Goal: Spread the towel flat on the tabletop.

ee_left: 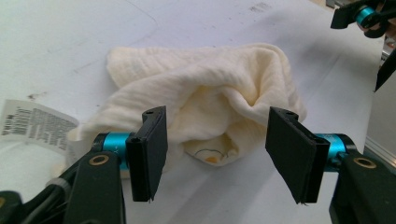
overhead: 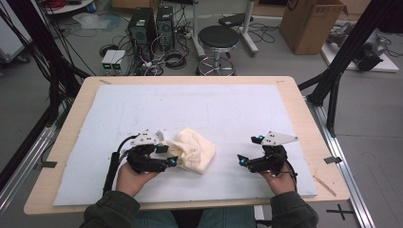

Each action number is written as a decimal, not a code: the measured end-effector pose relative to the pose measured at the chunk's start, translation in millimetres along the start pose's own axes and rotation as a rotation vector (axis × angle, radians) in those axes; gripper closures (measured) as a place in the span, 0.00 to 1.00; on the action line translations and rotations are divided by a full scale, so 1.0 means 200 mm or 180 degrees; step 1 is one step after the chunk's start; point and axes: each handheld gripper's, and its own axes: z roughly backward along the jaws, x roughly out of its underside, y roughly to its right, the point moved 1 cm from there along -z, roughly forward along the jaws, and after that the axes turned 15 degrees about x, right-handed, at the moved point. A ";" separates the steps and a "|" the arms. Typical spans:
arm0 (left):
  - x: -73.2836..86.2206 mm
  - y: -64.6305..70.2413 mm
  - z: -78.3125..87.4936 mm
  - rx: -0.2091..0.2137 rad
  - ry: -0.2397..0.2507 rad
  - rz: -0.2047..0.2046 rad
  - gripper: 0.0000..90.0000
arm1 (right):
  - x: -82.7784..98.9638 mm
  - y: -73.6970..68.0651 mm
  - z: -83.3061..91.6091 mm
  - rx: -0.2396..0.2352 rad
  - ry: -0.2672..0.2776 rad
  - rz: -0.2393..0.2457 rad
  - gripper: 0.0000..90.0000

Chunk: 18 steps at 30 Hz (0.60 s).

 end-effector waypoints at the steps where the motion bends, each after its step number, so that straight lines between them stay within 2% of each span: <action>1: 0.00 0.00 0.01 -0.0026 0.0020 -0.0002 0.44 | 0.00 0.00 0.00 0.0005 0.0003 0.0003 0.11; 7: -0.02 -0.03 0.05 -0.0134 0.0030 -0.0037 0.44 | 0.00 0.00 0.00 -0.0018 -0.0017 -0.0006 0.11; 10: -0.02 -0.04 0.07 -0.0121 0.0022 -0.0080 0.52 | 0.00 0.00 0.00 -0.0011 -0.0006 0.0000 0.11; 18: -0.01 -0.09 0.11 -0.0213 0.0059 -0.0066 0.54 | 0.00 -0.01 0.00 -0.0005 -0.0045 0.0000 0.11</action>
